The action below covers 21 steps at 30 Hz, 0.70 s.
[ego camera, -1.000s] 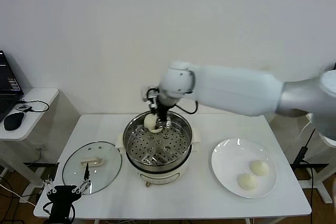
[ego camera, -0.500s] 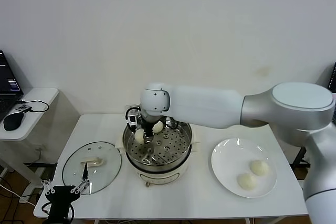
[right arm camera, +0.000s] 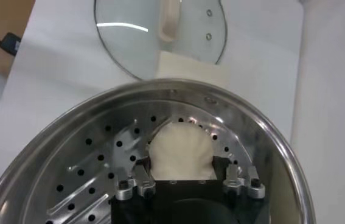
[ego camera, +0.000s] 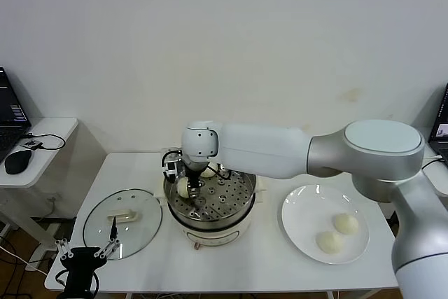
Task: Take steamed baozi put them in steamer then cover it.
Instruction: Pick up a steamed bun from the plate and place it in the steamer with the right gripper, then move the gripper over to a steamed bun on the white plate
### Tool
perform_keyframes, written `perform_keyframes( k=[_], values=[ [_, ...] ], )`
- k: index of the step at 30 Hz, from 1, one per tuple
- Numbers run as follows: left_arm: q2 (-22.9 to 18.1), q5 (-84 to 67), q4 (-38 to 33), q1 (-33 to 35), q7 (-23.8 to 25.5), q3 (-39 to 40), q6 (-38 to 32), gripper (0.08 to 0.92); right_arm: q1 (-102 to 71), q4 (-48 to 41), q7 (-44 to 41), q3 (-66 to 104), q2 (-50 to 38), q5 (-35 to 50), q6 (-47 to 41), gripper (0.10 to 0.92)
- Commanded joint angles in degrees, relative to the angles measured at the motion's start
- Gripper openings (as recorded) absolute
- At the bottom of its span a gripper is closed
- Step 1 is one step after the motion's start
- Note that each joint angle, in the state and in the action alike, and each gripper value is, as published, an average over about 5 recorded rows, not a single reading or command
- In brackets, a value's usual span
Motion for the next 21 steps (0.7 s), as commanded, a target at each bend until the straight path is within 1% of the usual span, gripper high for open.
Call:
perform_keyframes(
  k=[1, 5, 12, 16, 21],
  values=[
    [0.05, 0.03, -0.01, 0.01, 0.02, 0.09, 0.02, 0.823, 4.86, 3.32, -2.47, 0.05, -3.39, 0.19, -0.23, 0.809],
    [0.3, 0.06, -0.11, -0.04, 0.06, 0.22, 0.04, 0.823, 12.26, 10.26, -6.48, -1.31, -10.32, 1.07, 0.04, 0.822],
    [0.78, 0.43, -0.56, -0.25, 0.18, 1.19, 0.19, 0.823, 22.44, 22.92, -12.43, -6.03, -27.68, 0.59, 3.44, 0.823],
    [1.04, 0.67, -0.93, -0.06, 0.26, 1.69, 0.28, 0.823, 24.1, 28.27, -15.44, -9.95, -37.51, -3.28, 6.42, 0.823],
    [1.31, 0.98, -0.93, 0.64, 0.25, 1.88, 0.24, 0.823, 19.66, 31.74, -16.48, -11.52, -49.6, -10.55, 8.28, 0.823]
  ],
)
